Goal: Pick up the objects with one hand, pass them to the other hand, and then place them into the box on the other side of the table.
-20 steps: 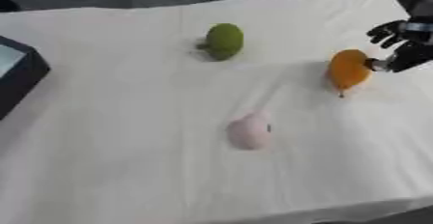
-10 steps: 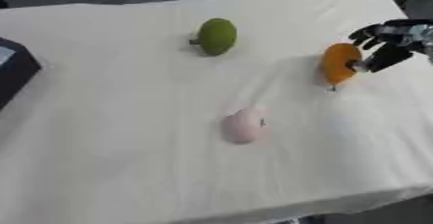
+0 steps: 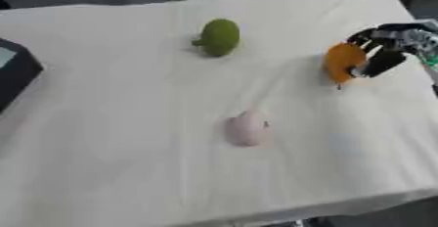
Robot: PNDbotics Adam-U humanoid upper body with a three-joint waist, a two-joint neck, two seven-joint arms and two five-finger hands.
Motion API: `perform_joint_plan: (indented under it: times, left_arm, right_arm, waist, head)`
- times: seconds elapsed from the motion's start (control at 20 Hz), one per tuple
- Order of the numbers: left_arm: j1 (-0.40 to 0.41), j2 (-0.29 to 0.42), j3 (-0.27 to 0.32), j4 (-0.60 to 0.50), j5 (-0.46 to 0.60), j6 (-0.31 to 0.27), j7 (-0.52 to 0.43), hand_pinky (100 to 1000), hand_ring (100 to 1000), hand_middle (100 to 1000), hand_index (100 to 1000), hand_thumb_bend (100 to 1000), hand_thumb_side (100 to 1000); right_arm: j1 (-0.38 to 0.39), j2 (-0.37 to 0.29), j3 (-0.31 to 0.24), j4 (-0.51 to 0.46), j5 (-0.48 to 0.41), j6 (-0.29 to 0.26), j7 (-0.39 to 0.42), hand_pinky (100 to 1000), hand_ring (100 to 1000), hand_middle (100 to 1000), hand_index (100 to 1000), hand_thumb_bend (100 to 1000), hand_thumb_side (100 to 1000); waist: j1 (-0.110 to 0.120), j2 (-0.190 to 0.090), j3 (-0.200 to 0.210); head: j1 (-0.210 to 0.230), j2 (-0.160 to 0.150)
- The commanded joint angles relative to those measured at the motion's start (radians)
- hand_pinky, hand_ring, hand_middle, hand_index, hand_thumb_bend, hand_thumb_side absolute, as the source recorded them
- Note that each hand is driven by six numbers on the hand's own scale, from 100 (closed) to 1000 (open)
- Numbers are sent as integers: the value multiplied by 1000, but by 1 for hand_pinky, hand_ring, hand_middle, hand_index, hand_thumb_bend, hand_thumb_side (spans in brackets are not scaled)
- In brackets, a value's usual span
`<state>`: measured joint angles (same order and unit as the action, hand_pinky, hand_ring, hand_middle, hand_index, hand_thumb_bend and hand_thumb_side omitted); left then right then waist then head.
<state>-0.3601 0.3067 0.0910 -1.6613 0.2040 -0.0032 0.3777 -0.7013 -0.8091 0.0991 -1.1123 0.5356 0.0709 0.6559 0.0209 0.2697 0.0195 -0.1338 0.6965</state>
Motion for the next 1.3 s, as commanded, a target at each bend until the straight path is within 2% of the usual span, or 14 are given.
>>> perform_joint_plan:
  times: [0.05,0.15,0.25,0.35,0.4,0.45,0.65,0.85,1.15,1.3]
  left_arm:
    - [-9,5,0,-22,7,-3,-3,763,870,851,914,723,687]
    - [-9,4,-1,-23,7,-2,-6,764,870,850,913,720,688]
    - [-8,4,-1,-24,8,-2,-7,764,868,845,909,718,688]
    - [-8,4,-1,-25,8,-2,-8,763,865,841,906,716,687]
    - [-8,4,0,-26,9,-2,-9,762,862,835,901,716,687]
    - [-8,4,-1,-26,9,-2,-9,761,858,828,892,716,687]
    - [-9,3,-3,-28,8,0,-13,760,851,820,885,713,688]
    - [-7,5,-2,-32,7,0,-12,758,858,815,882,712,687]
    - [1,8,-3,-37,7,4,-14,754,876,808,877,709,689]
    - [7,10,-4,-41,6,6,-16,753,875,806,875,708,689]
  right_arm:
    - [-21,-7,2,5,14,-2,-11,873,887,830,941,372,212]
    - [-24,3,8,6,15,-7,-16,868,875,795,898,373,201]
    - [-24,8,10,-2,9,-14,-26,858,852,730,817,357,189]
    - [-17,9,6,-27,-11,-13,-57,835,802,651,731,243,128]
    - [-13,10,3,-43,-27,-6,-82,825,777,621,689,132,100]
    - [-7,11,2,-57,-47,2,-107,813,757,602,645,100,100]
    - [10,9,5,-104,-99,34,-227,780,691,528,562,100,100]
    - [34,3,4,-180,-150,38,-326,767,657,497,533,100,100]
    - [87,-11,-5,-388,-243,68,-413,766,648,493,533,100,100]
    - [114,7,-12,-510,-273,87,-436,761,640,484,525,100,100]
  waist:
    - [11,-29,1]
    - [12,-29,2]
    - [13,-28,2]
    - [13,-28,1]
    - [13,-28,0]
    - [13,-27,-1]
    - [13,-28,-3]
    - [16,-28,-4]
    - [20,-27,-10]
    - [23,-26,-12]
  head:
    - [-1,-16]
    - [-3,-18]
    - [-3,-18]
    - [-1,-17]
    - [-1,-17]
    - [0,-17]
    - [4,-18]
    - [19,-14]
    - [77,-5]
    - [102,-7]
